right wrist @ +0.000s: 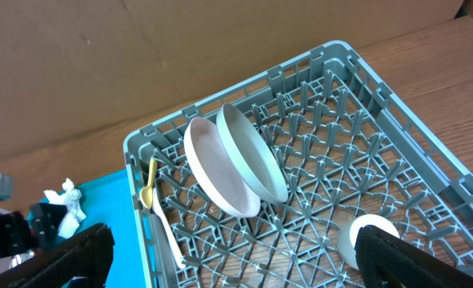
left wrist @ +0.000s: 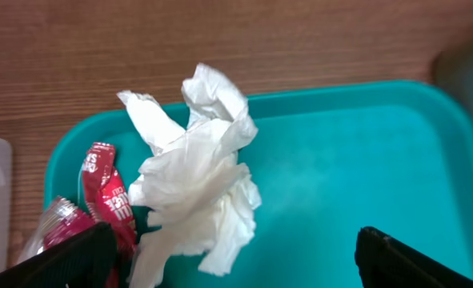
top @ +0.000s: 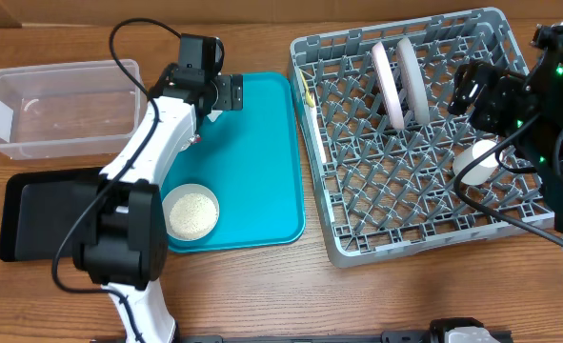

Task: Sort waste into correct bins and load items into the dishwasher rack
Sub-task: 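Move the left gripper over the teal tray toward the crumpled tissue, then grasp the white tissue with the left gripper and carry it to the clear bin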

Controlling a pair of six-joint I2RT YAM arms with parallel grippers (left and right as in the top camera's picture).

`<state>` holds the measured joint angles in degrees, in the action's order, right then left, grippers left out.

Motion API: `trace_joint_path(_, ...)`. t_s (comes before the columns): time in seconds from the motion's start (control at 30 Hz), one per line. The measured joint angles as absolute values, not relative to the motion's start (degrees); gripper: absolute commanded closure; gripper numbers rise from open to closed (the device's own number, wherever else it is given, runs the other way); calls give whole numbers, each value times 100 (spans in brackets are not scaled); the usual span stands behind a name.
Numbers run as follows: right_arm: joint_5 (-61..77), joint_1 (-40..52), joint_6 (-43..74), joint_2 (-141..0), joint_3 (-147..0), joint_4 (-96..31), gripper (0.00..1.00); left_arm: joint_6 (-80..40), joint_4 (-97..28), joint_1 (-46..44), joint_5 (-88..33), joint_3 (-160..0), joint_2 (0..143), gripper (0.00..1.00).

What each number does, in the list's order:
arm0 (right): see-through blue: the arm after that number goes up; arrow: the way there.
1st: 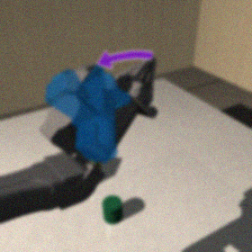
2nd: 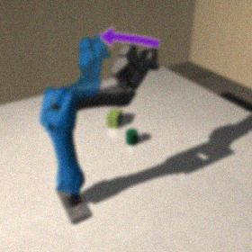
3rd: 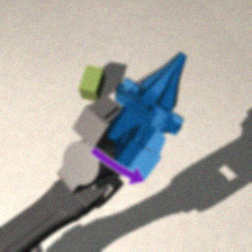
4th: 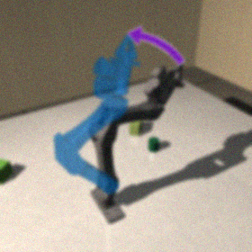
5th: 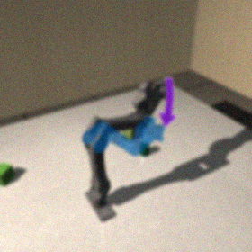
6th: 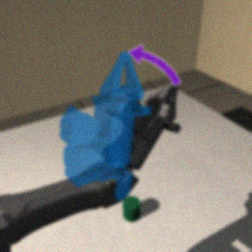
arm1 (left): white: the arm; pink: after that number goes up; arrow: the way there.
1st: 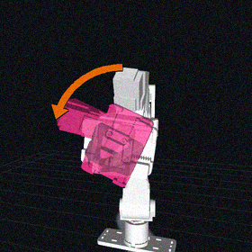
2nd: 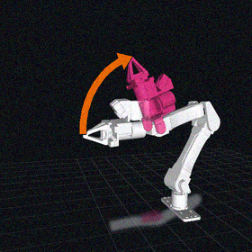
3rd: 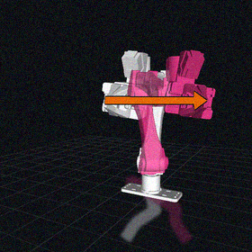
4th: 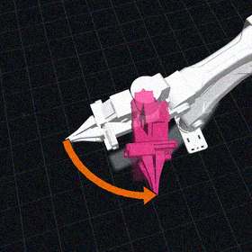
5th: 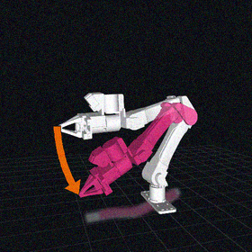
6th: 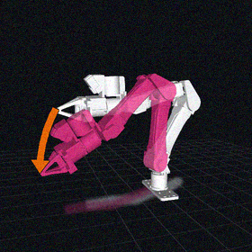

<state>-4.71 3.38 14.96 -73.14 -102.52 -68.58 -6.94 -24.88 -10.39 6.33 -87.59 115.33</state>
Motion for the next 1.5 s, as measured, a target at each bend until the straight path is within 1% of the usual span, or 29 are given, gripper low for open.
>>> trace_joint_path(0.07,-473,338,1496,-7314,-10252,-6858,0,-598,-2344,-1039,672,-8759,11686,4)
trace_joint_path(0.1,-473,338,1496,-7314,-10252,-6858,0,-567,-2259,-1039,692,-8759,11756,6)
trace_joint_path(0.2,-471,338,1496,-7314,-10252,-6858,0,-517,-2097,-1039,803,-8759,11950,6)
trace_joint_path(0.23,-473,338,1494,-7314,-10252,-6858,0,-506,-2080,-1039,834,-8759,11998,9)
trace_joint_path(0.3,-473,338,1496,-7314,-10252,-6858,0,-482,-2010,-1037,871,-8759,12103,25)
trace_joint_path(0.5,-473,338,1496,-7319,-10252,-6858,0,-449,-1817,-1007,891,-8759,12254,60)
trace_joint_path(0.57,-471,338,1498,-7323,-10252,-6858,0,-445,-1824,-1000,891,-8759,12254,78)
trace_joint_path(0.63,-471,338,1496,-7325,-10252,-6860,0,-447,-1890,-1000,888,-8759,12254,93)
trace_joint_path(0.67,-471,336,1498,-7325,-10252,-6855,0,-438,-1927,-1000,886,-8759,12254,96)
trace_joint_path(0.83,-471,338,1494,-7325,-10252,-6858,0,-469,-2563,-1000,888,-8989,12252,96)
trace_joint_path(0.97,-471,338,1496,-7325,-10252,-6860,0,-471,-3321,-1000,888,-9605,12136,96)
trace_joint_path(1.2,-475,338,1496,-7325,-10252,-6858,0,-471,-3806,-891,950,-10261,11034,96)
trace_joint_path(1.33,-473,338,1496,-7325,-10252,-6860,0,-473,-4370,-580,1146,-10388,10473,96)
trace_joint_path(1.5,-473,338,1496,-7325,-10252,-6858,0,-510,-5245,104,1291,-10414,10473,96)
